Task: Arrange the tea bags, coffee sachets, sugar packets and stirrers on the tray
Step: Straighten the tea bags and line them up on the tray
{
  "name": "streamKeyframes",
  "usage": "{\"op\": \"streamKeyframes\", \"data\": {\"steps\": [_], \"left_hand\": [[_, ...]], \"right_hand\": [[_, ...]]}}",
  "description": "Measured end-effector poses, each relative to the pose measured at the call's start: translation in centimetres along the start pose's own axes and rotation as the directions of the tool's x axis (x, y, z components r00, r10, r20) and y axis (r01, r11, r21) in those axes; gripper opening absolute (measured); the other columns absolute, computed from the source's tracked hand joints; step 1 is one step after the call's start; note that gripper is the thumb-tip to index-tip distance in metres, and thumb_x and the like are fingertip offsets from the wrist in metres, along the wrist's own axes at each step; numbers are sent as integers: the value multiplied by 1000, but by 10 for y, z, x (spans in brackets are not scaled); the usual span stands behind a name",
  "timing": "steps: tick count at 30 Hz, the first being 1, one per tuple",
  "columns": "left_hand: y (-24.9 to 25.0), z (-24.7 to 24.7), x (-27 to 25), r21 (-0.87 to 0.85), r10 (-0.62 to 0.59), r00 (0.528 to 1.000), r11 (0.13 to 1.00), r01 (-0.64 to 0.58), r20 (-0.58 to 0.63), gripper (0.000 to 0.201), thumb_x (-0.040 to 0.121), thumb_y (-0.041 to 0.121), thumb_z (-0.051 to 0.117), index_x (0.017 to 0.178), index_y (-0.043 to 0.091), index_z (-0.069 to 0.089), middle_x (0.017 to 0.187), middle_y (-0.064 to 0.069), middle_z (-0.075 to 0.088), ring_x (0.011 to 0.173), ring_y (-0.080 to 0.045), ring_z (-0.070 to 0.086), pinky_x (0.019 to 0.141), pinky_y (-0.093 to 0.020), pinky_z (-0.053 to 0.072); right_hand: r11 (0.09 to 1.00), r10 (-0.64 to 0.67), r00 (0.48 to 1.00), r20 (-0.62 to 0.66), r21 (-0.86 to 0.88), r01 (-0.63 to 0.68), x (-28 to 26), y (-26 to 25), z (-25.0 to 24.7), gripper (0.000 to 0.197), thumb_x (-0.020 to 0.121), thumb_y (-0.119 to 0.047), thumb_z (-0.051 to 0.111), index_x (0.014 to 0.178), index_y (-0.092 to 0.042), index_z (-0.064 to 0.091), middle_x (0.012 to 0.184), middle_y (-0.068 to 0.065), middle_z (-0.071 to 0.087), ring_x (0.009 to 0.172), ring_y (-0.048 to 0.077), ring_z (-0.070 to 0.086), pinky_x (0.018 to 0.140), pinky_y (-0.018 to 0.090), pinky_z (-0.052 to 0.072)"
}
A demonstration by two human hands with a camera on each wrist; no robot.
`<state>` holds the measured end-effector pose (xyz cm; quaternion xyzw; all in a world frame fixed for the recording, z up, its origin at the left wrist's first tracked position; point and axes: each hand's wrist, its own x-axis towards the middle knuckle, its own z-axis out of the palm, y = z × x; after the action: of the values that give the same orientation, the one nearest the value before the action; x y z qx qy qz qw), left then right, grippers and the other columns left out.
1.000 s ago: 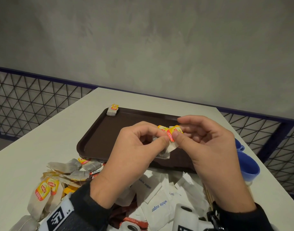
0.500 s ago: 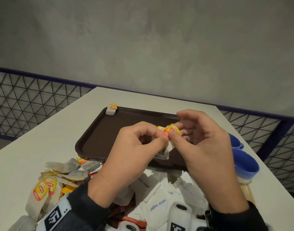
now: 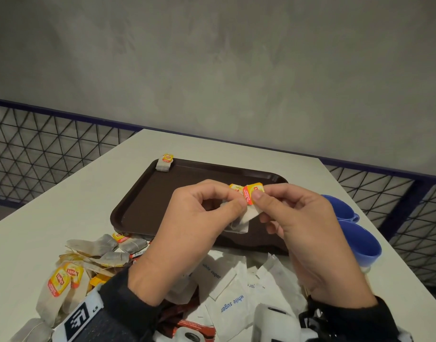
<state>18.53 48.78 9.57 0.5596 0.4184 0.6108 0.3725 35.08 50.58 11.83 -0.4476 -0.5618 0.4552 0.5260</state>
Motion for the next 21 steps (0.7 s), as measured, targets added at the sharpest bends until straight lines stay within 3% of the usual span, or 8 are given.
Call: {"op": "streamKeyframes", "data": {"steps": [3,5,8,12,13,15,17,21], "left_hand": [[2,2,1,-70,-44,998,997,40,-50,16,92,5,69,82,6,81,84,-10,76,66,-9,65,61,-17,52],[2,0,4,-139,-103,992,986,91,-76,25,95,2,63,80,7,82,84,-8,77,71,-11,70,61,-20,55],[-1,-4,9,-128,-173,981,978,161,-84,31,93,-1,61,79,14,83,90,-3,80,93,-19,76,71,-29,61],[-6,-6,10,-11,-189,976,982,189,-107,30,92,0,66,83,22,84,95,1,80,99,-23,75,89,-47,62],[-5,-5,8,6,-185,979,983,186,-89,29,91,0,67,84,22,84,94,0,80,96,-24,75,88,-48,62],[-3,-6,7,-9,-184,982,983,184,-52,25,90,-3,69,85,17,83,86,-4,79,81,-23,74,74,-43,64],[1,-6,5,-46,-176,984,984,175,-17,17,87,-5,73,85,10,80,81,-8,78,70,-21,71,60,-32,60],[3,-9,6,-59,-146,989,987,147,26,21,83,-7,78,92,10,70,72,-8,71,66,-18,65,66,-36,57]], "right_hand": [[1000,-26,1000,-6,3,26,0,-1,-2,13,80,-24,80,92,-19,80,80,4,77,70,12,63,67,32,50],[999,-26,1000,7,21,26,-1,-3,-3,19,75,-28,80,92,-18,80,83,6,77,70,11,63,69,33,50],[998,-21,1000,19,54,20,-2,-7,-7,30,64,-35,81,89,-19,82,84,9,76,71,15,59,73,36,48],[996,-93,986,136,21,91,-8,-16,-12,29,64,-33,81,87,-15,82,77,14,72,67,13,57,67,30,48],[994,-106,975,194,13,106,-10,-20,-13,24,67,-29,81,86,-14,82,73,9,72,63,10,59,64,25,49],[992,-111,943,313,-22,124,-13,-28,-13,15,72,-19,79,85,-13,82,73,4,75,65,11,68,63,21,55],[978,-95,917,388,-138,160,-15,-39,-12,13,74,-19,80,86,-16,83,83,8,78,77,22,75,72,31,62],[838,-92,892,442,-449,309,-11,-61,-6,12,76,-29,83,87,-26,82,81,-1,78,78,18,73,74,38,62]]}}
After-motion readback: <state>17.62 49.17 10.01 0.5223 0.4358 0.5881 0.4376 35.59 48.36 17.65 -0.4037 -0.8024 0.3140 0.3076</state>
